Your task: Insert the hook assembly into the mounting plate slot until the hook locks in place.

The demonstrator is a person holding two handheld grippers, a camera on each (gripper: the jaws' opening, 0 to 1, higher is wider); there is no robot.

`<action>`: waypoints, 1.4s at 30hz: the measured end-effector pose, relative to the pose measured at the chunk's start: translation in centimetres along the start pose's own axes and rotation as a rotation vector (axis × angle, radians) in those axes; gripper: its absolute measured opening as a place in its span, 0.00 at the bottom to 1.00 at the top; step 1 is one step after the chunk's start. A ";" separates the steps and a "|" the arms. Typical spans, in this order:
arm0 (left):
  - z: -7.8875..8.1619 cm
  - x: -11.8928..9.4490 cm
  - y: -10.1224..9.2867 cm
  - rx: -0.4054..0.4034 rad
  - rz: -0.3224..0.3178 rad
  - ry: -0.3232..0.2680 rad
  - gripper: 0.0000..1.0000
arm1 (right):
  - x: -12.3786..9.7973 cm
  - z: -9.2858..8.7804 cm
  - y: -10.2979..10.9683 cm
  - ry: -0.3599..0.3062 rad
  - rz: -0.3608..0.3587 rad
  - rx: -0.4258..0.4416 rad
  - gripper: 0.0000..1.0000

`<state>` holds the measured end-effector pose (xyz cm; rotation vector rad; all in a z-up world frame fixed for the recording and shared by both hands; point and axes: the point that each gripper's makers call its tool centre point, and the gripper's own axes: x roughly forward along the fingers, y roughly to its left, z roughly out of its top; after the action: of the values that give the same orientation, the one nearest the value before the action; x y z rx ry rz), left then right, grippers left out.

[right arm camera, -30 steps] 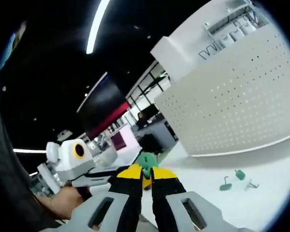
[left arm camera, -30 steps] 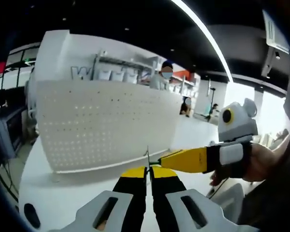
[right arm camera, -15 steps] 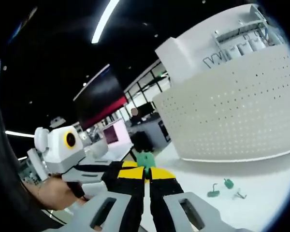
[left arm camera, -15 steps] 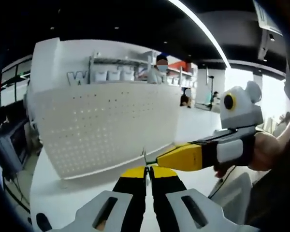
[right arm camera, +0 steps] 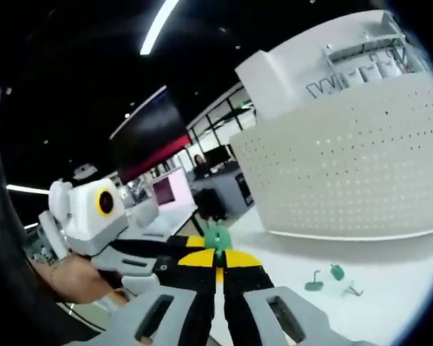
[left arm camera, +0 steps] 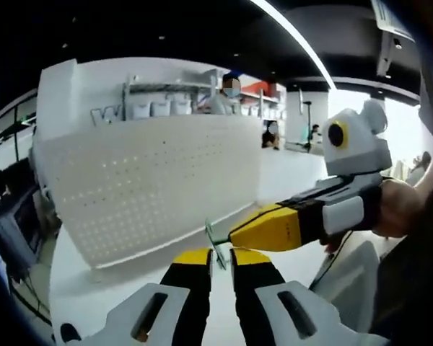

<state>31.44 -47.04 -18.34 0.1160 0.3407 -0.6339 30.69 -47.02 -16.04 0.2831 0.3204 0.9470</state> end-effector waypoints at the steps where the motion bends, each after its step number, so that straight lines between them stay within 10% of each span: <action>1: -0.1 0.0 0.0 -0.007 0.000 0.000 0.22 | 0.0 0.1 0.0 -0.004 -0.004 -0.010 0.00; 10: 0.1 0.1 -0.2 -0.094 -0.017 -0.045 0.67 | -0.2 0.4 -0.4 -0.018 -0.019 -0.034 0.00; 25: -0.3 0.3 -1.2 -0.113 -0.058 -0.025 0.99 | -0.3 0.6 -1.5 -0.019 -0.047 -0.047 0.00; 42: 1.1 -0.4 -2.3 -0.139 -0.103 -0.082 1.00 | 0.0 1.3 -3.6 -0.041 -0.108 -0.109 0.00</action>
<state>30.05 -48.87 -17.17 -0.0605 0.3120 -0.7124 33.81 -49.15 -16.22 0.1834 0.2428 0.8479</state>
